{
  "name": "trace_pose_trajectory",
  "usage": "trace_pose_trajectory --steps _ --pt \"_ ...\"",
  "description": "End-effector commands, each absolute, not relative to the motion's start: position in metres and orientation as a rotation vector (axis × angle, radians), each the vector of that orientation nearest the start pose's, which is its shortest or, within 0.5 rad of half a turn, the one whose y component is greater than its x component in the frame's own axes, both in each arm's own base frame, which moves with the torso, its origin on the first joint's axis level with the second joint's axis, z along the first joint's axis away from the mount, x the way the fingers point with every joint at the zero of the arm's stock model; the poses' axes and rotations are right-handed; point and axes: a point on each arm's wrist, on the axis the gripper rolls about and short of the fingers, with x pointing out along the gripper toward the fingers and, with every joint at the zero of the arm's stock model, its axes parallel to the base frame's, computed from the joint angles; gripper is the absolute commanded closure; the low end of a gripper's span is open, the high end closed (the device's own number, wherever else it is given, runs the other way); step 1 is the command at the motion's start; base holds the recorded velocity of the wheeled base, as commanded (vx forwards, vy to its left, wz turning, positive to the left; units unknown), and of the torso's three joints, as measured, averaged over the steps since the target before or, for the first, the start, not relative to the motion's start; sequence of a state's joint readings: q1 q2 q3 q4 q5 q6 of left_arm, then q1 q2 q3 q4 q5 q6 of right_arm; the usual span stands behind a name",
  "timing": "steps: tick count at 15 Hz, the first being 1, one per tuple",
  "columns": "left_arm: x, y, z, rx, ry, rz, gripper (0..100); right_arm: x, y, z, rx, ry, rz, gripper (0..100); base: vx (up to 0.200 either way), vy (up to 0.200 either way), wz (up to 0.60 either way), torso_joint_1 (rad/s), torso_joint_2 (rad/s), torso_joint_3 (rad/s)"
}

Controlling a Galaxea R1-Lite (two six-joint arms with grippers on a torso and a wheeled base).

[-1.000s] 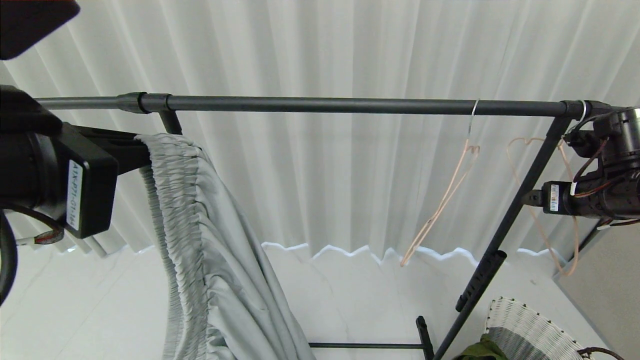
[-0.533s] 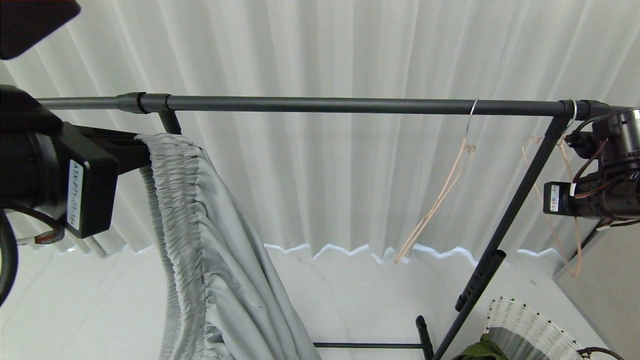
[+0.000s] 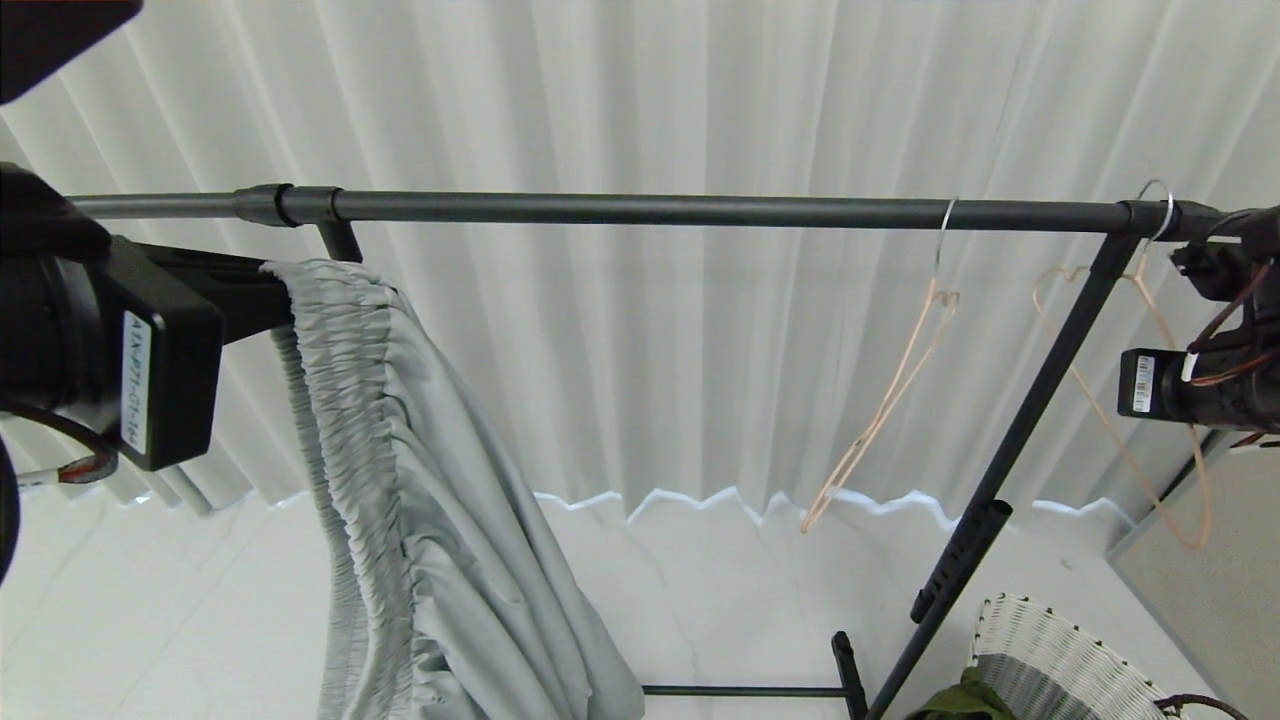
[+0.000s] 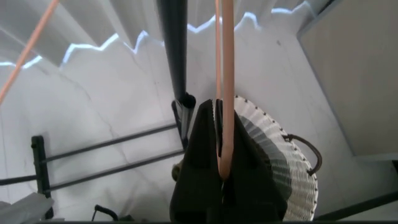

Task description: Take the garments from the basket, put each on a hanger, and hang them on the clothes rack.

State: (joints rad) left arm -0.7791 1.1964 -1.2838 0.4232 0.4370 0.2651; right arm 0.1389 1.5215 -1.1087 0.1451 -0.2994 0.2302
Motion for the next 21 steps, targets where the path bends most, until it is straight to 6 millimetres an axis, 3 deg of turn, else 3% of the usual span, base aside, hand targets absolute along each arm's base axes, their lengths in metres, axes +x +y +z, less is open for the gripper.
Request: trace_pose_trajectory --steps 1,10,14,19,21 --pt "0.114 -0.100 0.337 0.454 0.229 -0.375 100 0.242 0.027 0.258 0.110 0.471 -0.210 100 0.000 0.000 0.00 0.000 0.00 0.000" --pt "0.117 -0.097 0.341 0.472 0.185 -0.315 100 0.157 0.016 0.259 0.154 0.404 -0.087 100 0.000 0.000 0.00 0.000 0.00 0.000" --pt "0.118 -0.095 0.340 0.484 0.187 -0.302 100 0.141 0.014 0.252 0.119 0.407 -0.080 100 -0.200 0.000 0.00 0.008 0.00 0.002" --pt "0.118 -0.095 0.339 0.487 0.191 -0.302 100 0.135 0.018 0.250 0.104 0.408 -0.046 100 -0.200 0.000 0.00 -0.006 0.00 0.006" --pt "0.118 -0.096 0.338 0.488 0.193 -0.302 100 0.130 0.024 0.250 0.082 0.400 0.010 100 0.000 0.000 0.00 0.000 0.00 0.000"
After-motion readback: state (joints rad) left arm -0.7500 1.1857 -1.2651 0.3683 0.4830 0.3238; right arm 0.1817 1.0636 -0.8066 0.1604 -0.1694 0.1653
